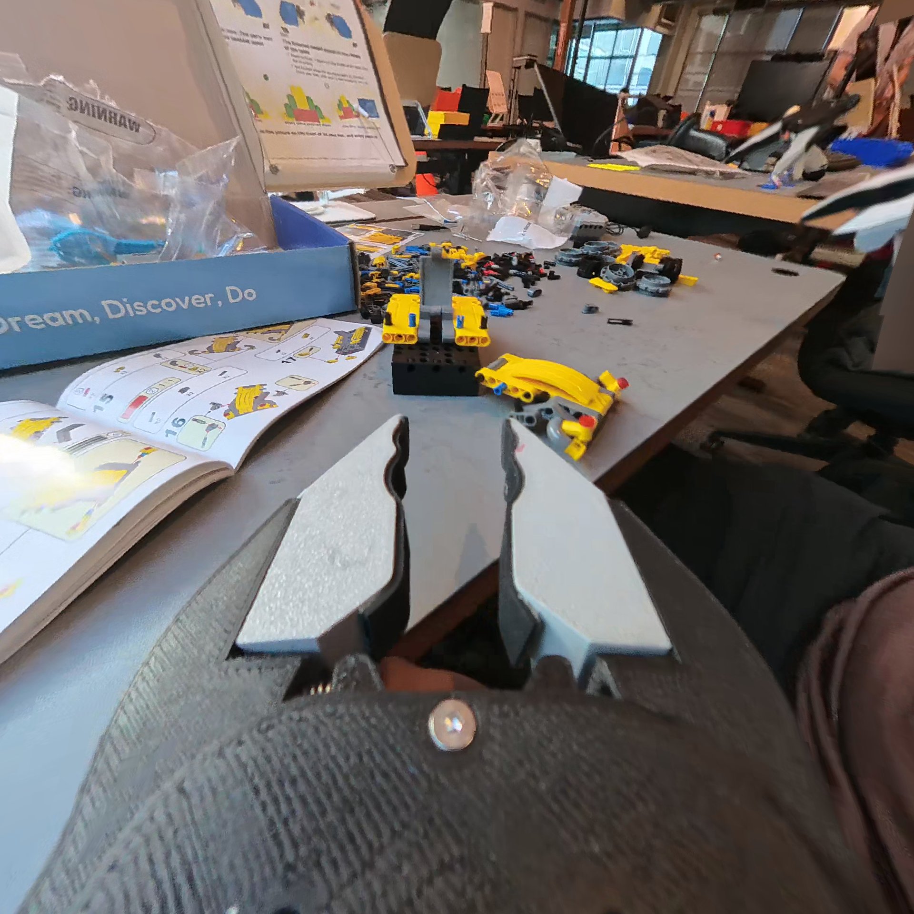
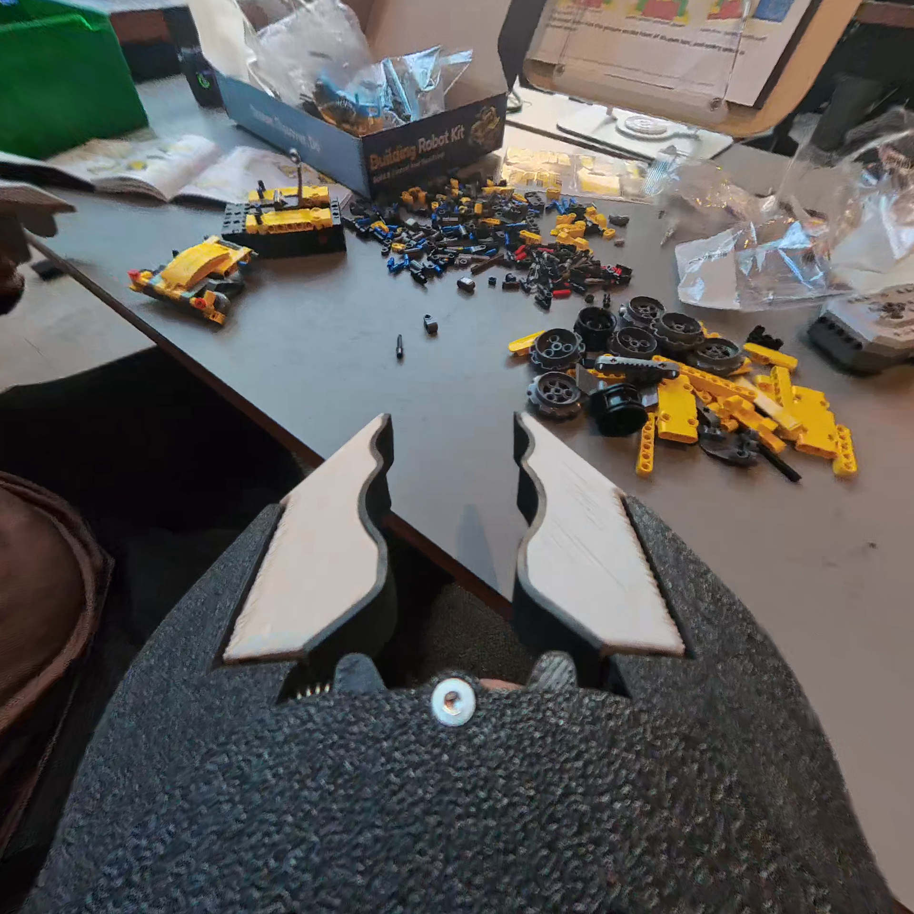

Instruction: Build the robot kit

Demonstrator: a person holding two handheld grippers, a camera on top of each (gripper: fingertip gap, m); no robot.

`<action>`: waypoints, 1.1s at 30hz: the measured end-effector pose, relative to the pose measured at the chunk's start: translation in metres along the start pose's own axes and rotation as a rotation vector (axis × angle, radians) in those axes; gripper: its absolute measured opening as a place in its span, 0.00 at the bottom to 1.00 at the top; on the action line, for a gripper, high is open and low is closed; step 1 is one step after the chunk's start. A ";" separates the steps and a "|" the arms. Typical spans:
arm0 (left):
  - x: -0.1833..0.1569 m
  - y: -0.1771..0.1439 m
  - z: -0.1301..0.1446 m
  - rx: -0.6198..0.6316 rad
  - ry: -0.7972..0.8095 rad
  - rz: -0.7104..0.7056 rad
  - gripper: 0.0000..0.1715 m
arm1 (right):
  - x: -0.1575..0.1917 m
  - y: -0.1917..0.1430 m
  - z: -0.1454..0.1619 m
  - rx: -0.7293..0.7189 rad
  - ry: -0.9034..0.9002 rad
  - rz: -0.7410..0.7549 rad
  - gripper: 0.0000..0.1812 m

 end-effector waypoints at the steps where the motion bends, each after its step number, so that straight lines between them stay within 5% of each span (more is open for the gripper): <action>1: -0.002 -0.003 0.002 0.001 0.026 -0.006 0.20 | 0.001 0.000 -0.005 0.011 -0.038 0.022 0.26; 9: -0.014 -0.013 0.011 0.033 0.049 -0.018 0.20 | -0.009 -0.025 -0.030 -0.144 0.083 0.043 0.26; 14: -0.033 -0.006 0.007 0.002 0.055 -0.019 0.19 | 0.013 -0.050 -0.014 -0.114 0.101 0.039 0.26; 17: -0.047 -0.011 0.045 0.137 -0.010 0.007 0.22 | 0.030 -0.070 0.006 -0.099 0.145 0.062 0.26; 24: -0.115 -0.082 0.095 0.213 0.002 -0.006 0.22 | 0.100 -0.112 0.076 0.023 0.235 0.060 0.26; 30: -0.129 -0.161 0.123 0.248 0.041 -0.224 0.27 | 0.166 -0.101 0.089 0.117 0.166 -0.033 0.28; 33: -0.132 -0.196 0.112 0.149 0.104 -0.304 0.26 | 0.196 -0.083 0.083 0.122 0.122 -0.091 0.28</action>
Point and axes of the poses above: each gripper's, where its closed fingertips meet, y out along the fingers, z out of its underside, x = y × z across the jaws, the point moved 2 cm from there along -y, back along the fingers, and after that the axes turned 12 degrees about -y, right-handed, at the moved point
